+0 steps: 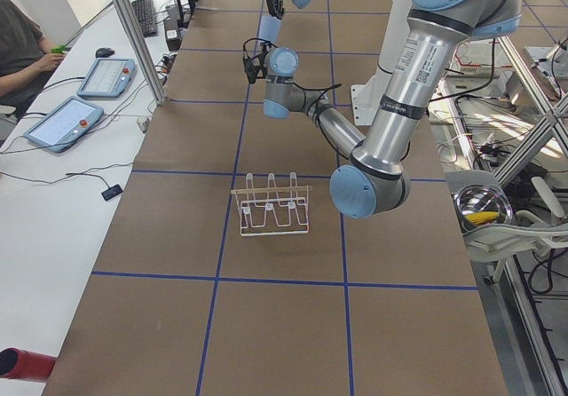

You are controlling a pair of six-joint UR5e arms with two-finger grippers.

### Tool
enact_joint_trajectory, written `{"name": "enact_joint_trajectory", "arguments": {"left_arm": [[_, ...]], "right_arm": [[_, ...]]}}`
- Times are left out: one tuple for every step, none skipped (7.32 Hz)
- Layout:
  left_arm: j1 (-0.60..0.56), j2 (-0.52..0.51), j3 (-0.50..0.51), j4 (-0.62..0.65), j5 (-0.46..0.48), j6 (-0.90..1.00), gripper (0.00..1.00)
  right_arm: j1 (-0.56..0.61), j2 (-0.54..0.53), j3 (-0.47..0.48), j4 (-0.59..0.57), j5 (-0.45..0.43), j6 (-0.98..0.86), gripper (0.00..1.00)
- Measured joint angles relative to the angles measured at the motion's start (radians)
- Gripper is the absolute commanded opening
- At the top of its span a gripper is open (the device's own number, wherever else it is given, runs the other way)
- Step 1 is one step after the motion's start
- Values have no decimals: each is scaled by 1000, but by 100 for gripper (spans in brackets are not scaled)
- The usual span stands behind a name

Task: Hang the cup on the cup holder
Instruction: 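Bring the cup toward the left gripper while the left arm reaches in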

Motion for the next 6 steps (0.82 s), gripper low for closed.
{"name": "enact_joint_trajectory", "arguments": {"left_arm": [[6,-5,30,-93,27,-70,98],[16,-9,70,-204,57,-130,98],[27,-11,107,-313,90,-187,98],[33,-12,130,-388,112,-230,98],[42,-12,142,-440,122,-259,98],[53,-14,146,-481,128,-293,98]], "right_arm": [[-24,5,-17,90,-31,66,0],[-47,10,-26,165,-57,126,0],[-73,18,-38,255,-86,192,0],[-95,27,-59,342,-105,235,0],[-115,38,-76,409,-130,270,0],[-135,48,-88,463,-164,297,0]]}}
